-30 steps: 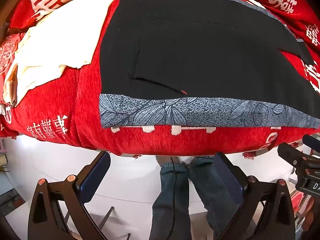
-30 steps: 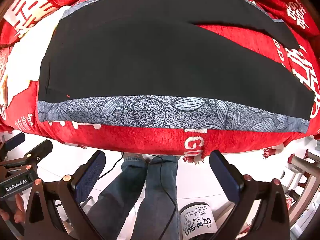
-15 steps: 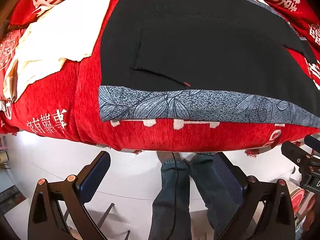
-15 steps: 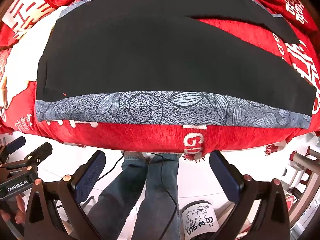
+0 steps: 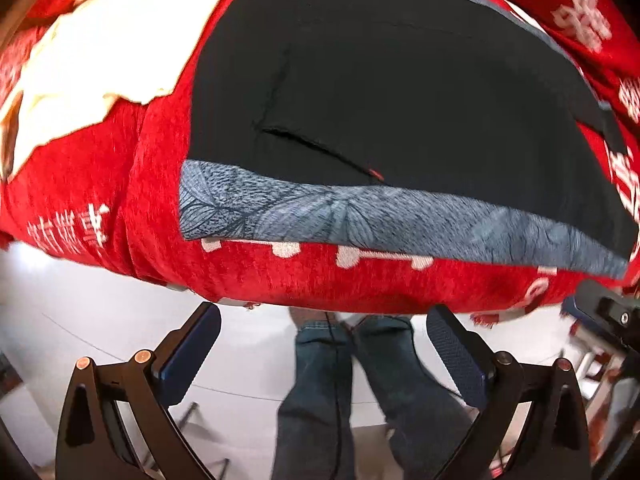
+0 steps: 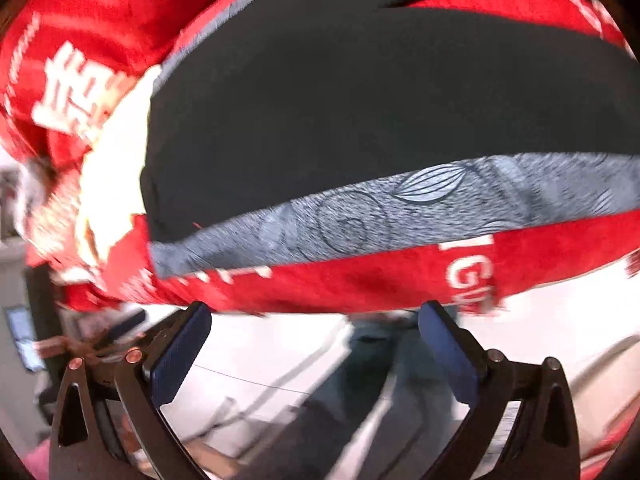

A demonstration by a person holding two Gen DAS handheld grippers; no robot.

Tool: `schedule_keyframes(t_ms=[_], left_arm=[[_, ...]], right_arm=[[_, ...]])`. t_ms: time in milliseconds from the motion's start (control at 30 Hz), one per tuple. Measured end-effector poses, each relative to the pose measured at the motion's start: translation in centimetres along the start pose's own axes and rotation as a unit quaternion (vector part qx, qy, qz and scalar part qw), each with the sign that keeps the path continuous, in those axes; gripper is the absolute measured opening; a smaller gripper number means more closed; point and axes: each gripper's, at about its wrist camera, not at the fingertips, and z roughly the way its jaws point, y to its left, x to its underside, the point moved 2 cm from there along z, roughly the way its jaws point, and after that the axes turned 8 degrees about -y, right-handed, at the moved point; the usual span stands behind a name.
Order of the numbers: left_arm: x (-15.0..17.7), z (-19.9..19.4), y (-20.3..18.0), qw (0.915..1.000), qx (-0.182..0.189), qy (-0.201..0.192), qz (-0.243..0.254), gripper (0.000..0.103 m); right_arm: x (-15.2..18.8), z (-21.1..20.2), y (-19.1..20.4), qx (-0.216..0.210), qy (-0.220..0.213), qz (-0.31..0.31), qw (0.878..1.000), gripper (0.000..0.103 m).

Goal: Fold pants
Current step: 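Grasp the waistband edge with the left gripper while the right gripper grasps the waistband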

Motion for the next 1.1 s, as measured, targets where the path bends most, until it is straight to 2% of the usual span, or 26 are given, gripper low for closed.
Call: schedule_keyframes(t_ms=[33,133,167,233,300,367,400,433,467,500,600,767,833,933,1000,1100], left_arm=[[-0.1,0.2,0.3,0.9999,-0.003,0.004,-0.010,0.103],[-0.6,0.9,1.1,0.9994,0.020,0.005,-0.028,0.103],[-0.8,1.3,1.3,0.9986,0.038,0.007,-0.038,0.103],[-1.1,1.6,1.7,0.9964,0.067,-0.002,-0.052,0.103],[-1.4,1.8,2.0,0.9948,0.077,-0.017,-0.064,0.103],[-1.8,2.0,2.1,0.9922,0.099,-0.027,-0.072,0.103],[-1.6,2.6,2.5,0.9910,0.107,-0.030,-0.075,0.103],[-1.5,3.0,2.5,0.9892,0.120,-0.026,-0.080,0.103],[-1.4,3.4,2.6,0.9836,0.155,-0.022,-0.091,0.103],[-1.3,3.6,2.8,0.9801,0.172,-0.025,-0.096,0.103],[-1.0,4.0,2.9,0.9744,0.200,-0.028,-0.098,0.103],[-0.5,5.0,2.7,0.9689,0.219,-0.019,-0.114,0.103],[-0.4,5.1,3.0,0.9663,0.227,-0.023,-0.120,0.103],[-0.2,5.3,3.1,0.9613,0.241,-0.020,-0.131,0.103],[0.1,5.5,3.1,0.9552,0.257,-0.013,-0.147,0.103],[-0.3,5.9,2.9,0.9392,0.289,-0.010,-0.186,0.103]], right_arm=[[0.0,0.3,-0.3,-0.007,0.003,0.011,1.000,0.103],[0.3,1.4,-1.2,-0.010,0.026,0.032,0.999,0.103],[0.4,1.8,-1.5,-0.019,0.026,0.043,0.999,0.103],[0.4,2.3,-1.8,-0.060,0.017,0.064,0.996,0.102],[0.4,3.1,-2.1,-0.102,0.007,0.086,0.991,0.100],[0.6,4.4,-2.7,-0.135,0.010,0.099,0.986,0.087],[0.7,5.0,-2.9,-0.151,0.015,0.105,0.983,0.072],[0.8,5.6,-3.2,-0.171,0.022,0.110,0.979,0.064],[0.9,6.2,-3.4,-0.188,0.027,0.112,0.975,0.062],[0.9,6.4,-3.7,-0.193,0.028,0.109,0.975,0.060],[0.8,6.9,-4.3,-0.210,0.011,0.104,0.972,0.060],[-1.0,5.9,-4.9,-0.268,-0.039,0.141,0.952,0.060],[-1.0,6.1,-4.6,-0.267,-0.039,0.134,0.954,0.060],[-0.1,7.9,-4.6,-0.268,-0.010,0.144,0.953,0.060],[-0.4,8.3,-4.2,-0.293,-0.010,0.174,0.940,0.059],[-1.5,7.1,-2.5,-0.332,-0.031,0.182,0.925,0.059]])
